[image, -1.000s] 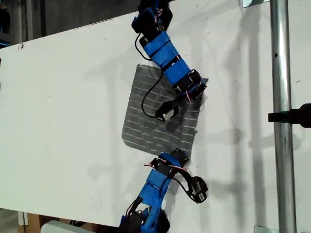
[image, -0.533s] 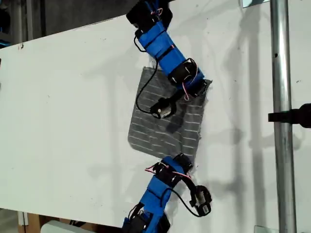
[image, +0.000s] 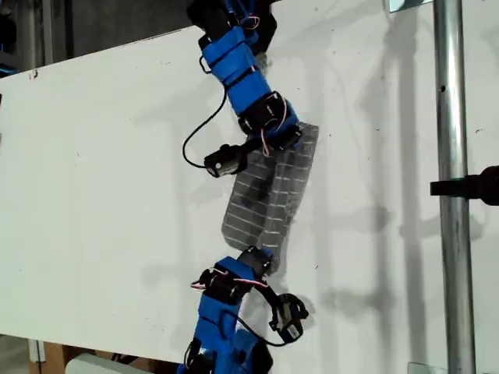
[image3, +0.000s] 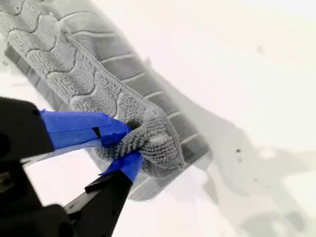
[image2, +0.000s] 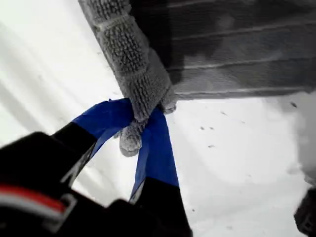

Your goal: Grasp corners of a towel and fold twice.

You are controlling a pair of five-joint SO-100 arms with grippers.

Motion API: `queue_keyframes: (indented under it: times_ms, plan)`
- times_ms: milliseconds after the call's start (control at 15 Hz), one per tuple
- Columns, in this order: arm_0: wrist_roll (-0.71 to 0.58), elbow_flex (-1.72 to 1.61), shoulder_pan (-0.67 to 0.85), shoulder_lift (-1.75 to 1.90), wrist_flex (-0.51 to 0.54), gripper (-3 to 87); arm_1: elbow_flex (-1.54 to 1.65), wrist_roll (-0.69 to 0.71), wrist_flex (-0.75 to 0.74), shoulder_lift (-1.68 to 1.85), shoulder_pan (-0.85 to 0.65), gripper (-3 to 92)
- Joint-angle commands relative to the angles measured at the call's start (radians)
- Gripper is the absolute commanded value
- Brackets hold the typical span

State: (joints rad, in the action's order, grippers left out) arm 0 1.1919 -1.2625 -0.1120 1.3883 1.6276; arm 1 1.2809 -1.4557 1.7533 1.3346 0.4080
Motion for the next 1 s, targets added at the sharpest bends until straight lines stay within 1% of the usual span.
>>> queue_keyframes:
  times_ms: [0,133,200,267,333,400,600,733,800,867,933]
  plan:
    - [-0.190,0.015,0.232,0.017,0.000,-2.7,0.106,-0.006,0.213,0.127,-0.175,-0.2]
    - [-0.350,0.109,0.360,-0.028,0.002,-2.6,0.247,0.017,0.249,0.262,-0.318,-0.2]
    - [-0.385,0.137,0.380,-0.021,-0.002,-2.6,0.273,0.015,0.264,0.337,-0.344,-0.2]
    - [-0.407,0.137,0.385,-0.020,-0.020,-2.6,0.278,-0.003,0.278,0.394,-0.334,-0.2]
    - [-0.402,0.129,0.377,-0.038,-0.026,-2.5,0.298,0.002,0.232,0.425,-0.295,-0.2]
    - [-0.380,0.101,0.350,-0.057,-0.041,-2.1,0.322,0.003,0.147,0.425,-0.232,-0.2]
    - [-0.281,0.091,0.230,-0.190,-0.061,2.2,0.354,-0.048,-0.071,0.305,-0.081,-0.2]
    - [-0.179,0.091,0.181,-0.250,-0.063,6.7,0.368,-0.052,-0.201,0.204,-0.054,-0.2]
    - [-0.170,0.100,0.169,-0.287,-0.064,8.3,0.388,-0.052,-0.256,0.163,-0.055,-0.2]
    - [-0.156,0.103,0.172,-0.321,-0.064,16.7,0.393,-0.052,-0.276,0.121,-0.066,-0.2]
    - [-0.155,0.098,0.184,-0.336,-0.072,18.0,0.397,-0.054,-0.275,0.091,-0.084,-0.2]
